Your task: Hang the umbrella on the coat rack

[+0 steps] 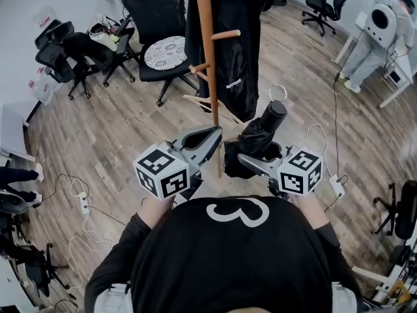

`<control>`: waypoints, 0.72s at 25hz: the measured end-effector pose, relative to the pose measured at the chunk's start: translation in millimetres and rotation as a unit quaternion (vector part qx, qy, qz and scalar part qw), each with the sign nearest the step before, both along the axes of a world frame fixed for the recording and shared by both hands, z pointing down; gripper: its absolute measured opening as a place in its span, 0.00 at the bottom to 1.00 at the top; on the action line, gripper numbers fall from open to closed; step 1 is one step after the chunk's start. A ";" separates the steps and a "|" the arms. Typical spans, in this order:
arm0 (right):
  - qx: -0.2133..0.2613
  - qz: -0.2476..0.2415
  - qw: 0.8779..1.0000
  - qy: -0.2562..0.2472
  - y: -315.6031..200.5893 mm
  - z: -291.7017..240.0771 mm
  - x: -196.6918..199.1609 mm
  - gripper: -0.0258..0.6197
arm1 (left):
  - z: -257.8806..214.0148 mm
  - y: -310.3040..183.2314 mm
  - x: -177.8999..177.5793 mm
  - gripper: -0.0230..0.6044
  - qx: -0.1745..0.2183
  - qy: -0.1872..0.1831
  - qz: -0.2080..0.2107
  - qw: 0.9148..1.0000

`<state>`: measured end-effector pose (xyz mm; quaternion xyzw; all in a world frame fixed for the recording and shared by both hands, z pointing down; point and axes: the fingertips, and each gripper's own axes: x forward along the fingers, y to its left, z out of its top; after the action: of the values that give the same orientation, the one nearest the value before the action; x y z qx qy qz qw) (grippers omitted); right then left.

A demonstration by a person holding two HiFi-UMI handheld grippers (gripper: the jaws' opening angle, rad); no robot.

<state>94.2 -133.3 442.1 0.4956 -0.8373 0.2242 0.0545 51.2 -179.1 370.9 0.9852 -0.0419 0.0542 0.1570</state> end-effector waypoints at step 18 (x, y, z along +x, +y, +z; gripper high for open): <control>-0.003 -0.115 0.993 0.004 -86.6 -20.6 44.7 0.46 | -18.8 -66.8 37.5 0.06 -0.004 -0.005 -0.104 0.995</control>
<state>138.9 -219.9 421.6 0.3966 -0.8879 0.2172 0.0844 88.7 -246.0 352.1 0.9746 -0.1446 0.0423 0.1656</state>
